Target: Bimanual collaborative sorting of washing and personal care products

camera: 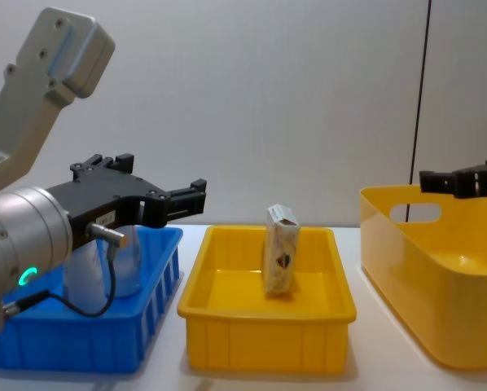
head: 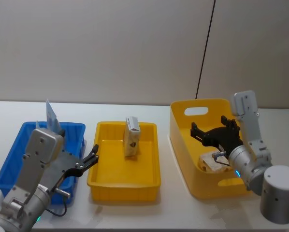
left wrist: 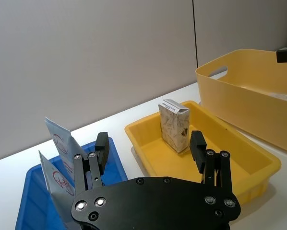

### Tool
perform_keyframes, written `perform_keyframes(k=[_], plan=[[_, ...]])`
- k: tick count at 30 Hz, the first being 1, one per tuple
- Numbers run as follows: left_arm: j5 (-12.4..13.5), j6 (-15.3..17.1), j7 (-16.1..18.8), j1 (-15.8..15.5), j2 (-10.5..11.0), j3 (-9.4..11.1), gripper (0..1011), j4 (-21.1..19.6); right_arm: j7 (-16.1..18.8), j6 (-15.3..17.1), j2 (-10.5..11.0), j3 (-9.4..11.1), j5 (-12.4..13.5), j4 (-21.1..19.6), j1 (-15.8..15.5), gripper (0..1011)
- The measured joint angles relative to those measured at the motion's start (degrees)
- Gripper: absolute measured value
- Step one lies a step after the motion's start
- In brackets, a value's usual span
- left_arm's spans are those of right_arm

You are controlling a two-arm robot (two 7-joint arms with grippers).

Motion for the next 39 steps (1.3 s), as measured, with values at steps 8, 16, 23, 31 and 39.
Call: perform_keyframes(k=[8,16,23,31,39], plan=[[0.3,0.2,0.2,0.1,0.1,-0.1,1001,-0.1,0.5,-0.4,0.1,-0.1,-0.3,-0.6,-0.2,1004],[1.7,1.9,2.1,0.8,0.7,-1.3,1001,-1.2,0.8,-0.7,0.1,-0.2,-0.5,-0.9,-0.3,1004],[2.0,3.6,3.9,1.5,1.0,-3.3,1001,-1.5,0.9,-0.8,0.1,-0.3,-0.6,-1.0,-0.3,1004],[0.9,4.6,4.5,1.2,0.4,-5.6,1001,0.6,1.0,-0.9,0.2,-0.3,-0.6,-1.1,-0.3,1004],[-0.5,4.9,3.4,-0.8,-0.8,-6.6,1001,4.7,1.1,-1.0,0.2,-0.3,-0.7,-1.2,-0.4,1004]])
